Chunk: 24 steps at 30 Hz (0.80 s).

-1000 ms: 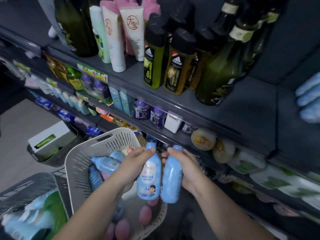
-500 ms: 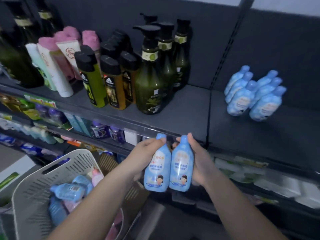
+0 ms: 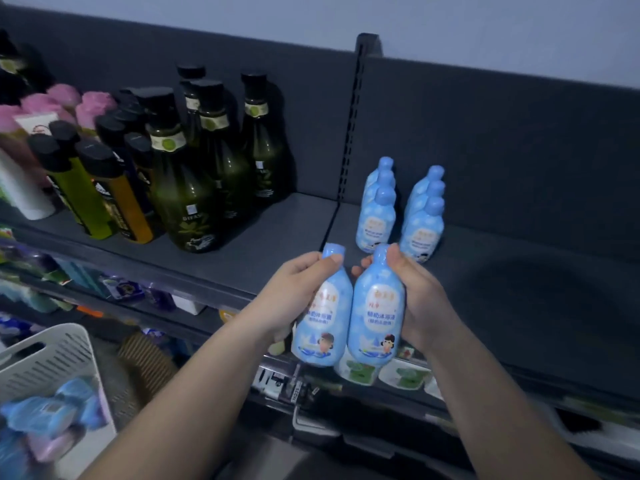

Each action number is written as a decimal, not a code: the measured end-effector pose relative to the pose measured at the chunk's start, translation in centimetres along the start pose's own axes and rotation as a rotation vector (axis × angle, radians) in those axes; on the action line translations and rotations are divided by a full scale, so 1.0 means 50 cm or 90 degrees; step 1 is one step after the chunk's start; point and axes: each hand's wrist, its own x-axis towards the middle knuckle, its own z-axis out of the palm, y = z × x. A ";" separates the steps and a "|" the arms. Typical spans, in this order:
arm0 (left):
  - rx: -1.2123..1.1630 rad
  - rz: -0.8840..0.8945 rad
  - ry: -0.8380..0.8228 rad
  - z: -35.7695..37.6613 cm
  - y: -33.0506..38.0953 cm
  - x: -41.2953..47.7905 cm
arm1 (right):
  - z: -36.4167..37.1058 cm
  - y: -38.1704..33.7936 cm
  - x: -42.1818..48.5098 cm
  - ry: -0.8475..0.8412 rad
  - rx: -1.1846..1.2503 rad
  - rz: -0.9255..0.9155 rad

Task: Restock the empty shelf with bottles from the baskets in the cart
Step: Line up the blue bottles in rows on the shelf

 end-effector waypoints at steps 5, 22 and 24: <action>0.023 0.021 -0.031 0.065 0.014 0.047 | -0.063 -0.066 -0.003 0.028 -0.107 -0.061; 0.332 0.226 -0.080 0.040 -0.015 0.148 | -0.141 -0.057 0.016 0.087 -0.513 -0.209; 0.373 0.254 -0.057 0.037 -0.012 0.154 | -0.142 -0.058 0.020 0.102 -0.568 -0.234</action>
